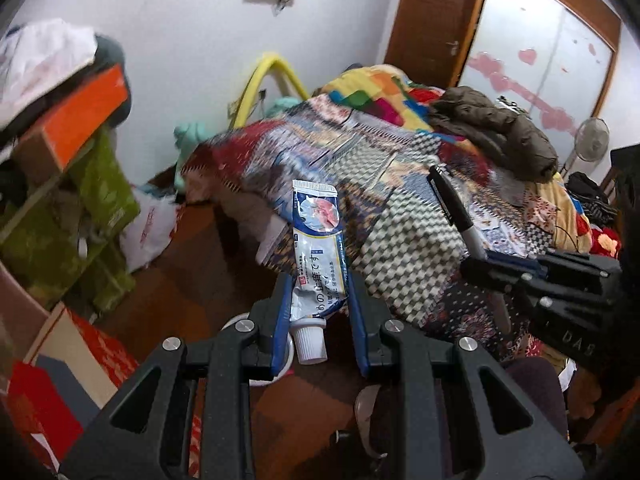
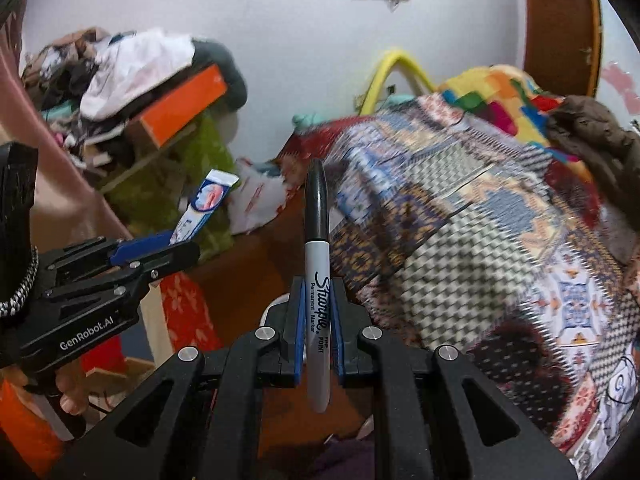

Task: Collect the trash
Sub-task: 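Carry the marker and toothpaste over the white bin with both tools, then open both tools to drop the marker and toothpaste into the bin, then move both empty tools back toward the items on the quilt, then grasp the clear bag with the right tool while the left tool grasps the white tape roll, then carry the clear bag and tape roll over the white bin with both tools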

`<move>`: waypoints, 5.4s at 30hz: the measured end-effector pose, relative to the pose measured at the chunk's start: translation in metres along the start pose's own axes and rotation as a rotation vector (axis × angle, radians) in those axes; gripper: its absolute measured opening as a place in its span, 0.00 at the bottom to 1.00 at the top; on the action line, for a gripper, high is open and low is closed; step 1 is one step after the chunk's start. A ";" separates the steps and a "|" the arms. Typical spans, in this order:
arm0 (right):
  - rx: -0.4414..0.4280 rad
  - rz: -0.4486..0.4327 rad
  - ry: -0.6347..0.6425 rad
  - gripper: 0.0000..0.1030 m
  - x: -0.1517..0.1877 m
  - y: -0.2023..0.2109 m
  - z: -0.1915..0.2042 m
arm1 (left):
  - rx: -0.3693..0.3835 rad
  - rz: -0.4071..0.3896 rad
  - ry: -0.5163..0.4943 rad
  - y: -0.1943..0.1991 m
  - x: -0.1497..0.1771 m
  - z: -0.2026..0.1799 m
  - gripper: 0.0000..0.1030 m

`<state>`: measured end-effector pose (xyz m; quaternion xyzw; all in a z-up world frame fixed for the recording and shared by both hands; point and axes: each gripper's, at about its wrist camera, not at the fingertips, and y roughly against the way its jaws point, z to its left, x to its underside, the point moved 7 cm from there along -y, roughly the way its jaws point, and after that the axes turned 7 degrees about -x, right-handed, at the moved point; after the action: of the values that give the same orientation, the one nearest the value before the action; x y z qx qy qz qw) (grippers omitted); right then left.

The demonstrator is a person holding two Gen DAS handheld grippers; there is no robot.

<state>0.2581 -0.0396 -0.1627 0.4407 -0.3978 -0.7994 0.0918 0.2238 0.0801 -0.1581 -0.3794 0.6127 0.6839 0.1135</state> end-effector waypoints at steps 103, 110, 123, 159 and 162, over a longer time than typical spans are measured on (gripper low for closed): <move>0.270 -0.071 -0.358 0.66 -0.020 0.051 -0.393 | 0.109 0.030 -0.234 -0.201 -0.148 -0.284 0.60; 0.316 -0.002 -0.367 0.66 -0.035 -0.027 -0.453 | 0.108 0.083 -0.247 -0.285 -0.160 -0.303 0.60; 0.401 0.040 -0.228 0.61 -0.048 -0.091 -0.492 | 0.166 0.201 -0.251 -0.417 -0.184 -0.340 0.60; 0.291 0.002 -0.320 0.11 -0.039 -0.021 -0.443 | 0.229 0.128 -0.317 -0.328 -0.179 -0.353 0.34; 0.295 -0.021 -0.310 0.11 -0.046 0.000 -0.427 | 0.234 0.112 -0.307 -0.296 -0.178 -0.343 0.34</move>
<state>0.6176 -0.2535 -0.2596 0.3251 -0.5153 -0.7917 -0.0446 0.6605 -0.1159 -0.2504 -0.2201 0.6835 0.6633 0.2108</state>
